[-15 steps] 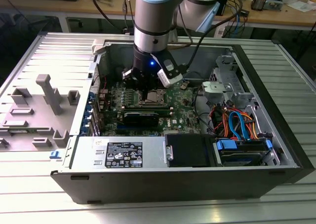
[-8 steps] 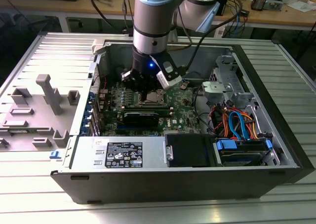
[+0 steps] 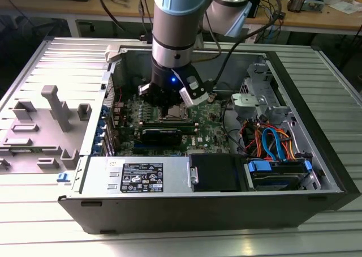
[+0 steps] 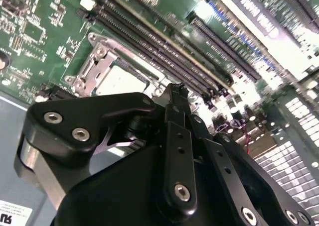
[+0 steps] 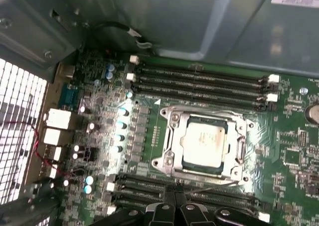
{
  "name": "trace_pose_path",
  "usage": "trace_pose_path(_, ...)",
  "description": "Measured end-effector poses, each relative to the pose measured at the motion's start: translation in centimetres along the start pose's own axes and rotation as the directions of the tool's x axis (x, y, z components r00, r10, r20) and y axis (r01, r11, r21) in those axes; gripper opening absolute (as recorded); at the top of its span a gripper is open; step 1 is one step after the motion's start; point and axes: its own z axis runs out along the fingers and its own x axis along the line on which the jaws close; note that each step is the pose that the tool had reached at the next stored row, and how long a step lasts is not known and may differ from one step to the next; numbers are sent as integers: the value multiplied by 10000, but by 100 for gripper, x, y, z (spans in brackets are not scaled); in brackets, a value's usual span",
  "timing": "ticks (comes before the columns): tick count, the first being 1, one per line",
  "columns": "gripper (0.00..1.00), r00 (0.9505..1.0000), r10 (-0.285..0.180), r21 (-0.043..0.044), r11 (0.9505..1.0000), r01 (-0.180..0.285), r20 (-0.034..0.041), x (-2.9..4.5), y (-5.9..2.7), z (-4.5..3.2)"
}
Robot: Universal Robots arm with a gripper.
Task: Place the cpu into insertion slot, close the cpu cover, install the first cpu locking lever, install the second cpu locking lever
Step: 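Install the second cpu locking lever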
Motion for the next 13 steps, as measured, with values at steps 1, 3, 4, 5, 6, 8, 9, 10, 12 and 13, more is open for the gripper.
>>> trace_pose_path(1, 11, 10000, 0, -4, 10000, 0, -2, 2, -13, -1)
trace_pose_path(3, 11, 10000, -6, -105, 9999, 6, 10, 3, -19, 3)
trace_pose_path(4, 11, 10000, -10, -165, 9999, 11, 16, 3, -20, 8)
trace_pose_path(5, 11, 10000, -14, -229, 9997, 15, 25, 2, -20, 13)
trace_pose_path(6, 11, 10000, -16, -269, 9996, 17, 28, 3, -21, 18)
trace_pose_path(8, 11, 10000, -15, -280, 9996, 15, 21, 2, -21, 24)
trace_pose_path(9, 11, 10000, -15, -279, 9996, 16, 18, 2, -22, 26)
trace_pose_path(10, 11, 10000, -15, -280, 9996, 16, 16, 2, -23, 30)
trace_pose_path(12, 11, 10000, -15, -285, 9996, 16, 15, 10, -23, 48)
trace_pose_path(13, 11, 10000, -16, -289, 9996, 16, 16, 17, -23, 57)
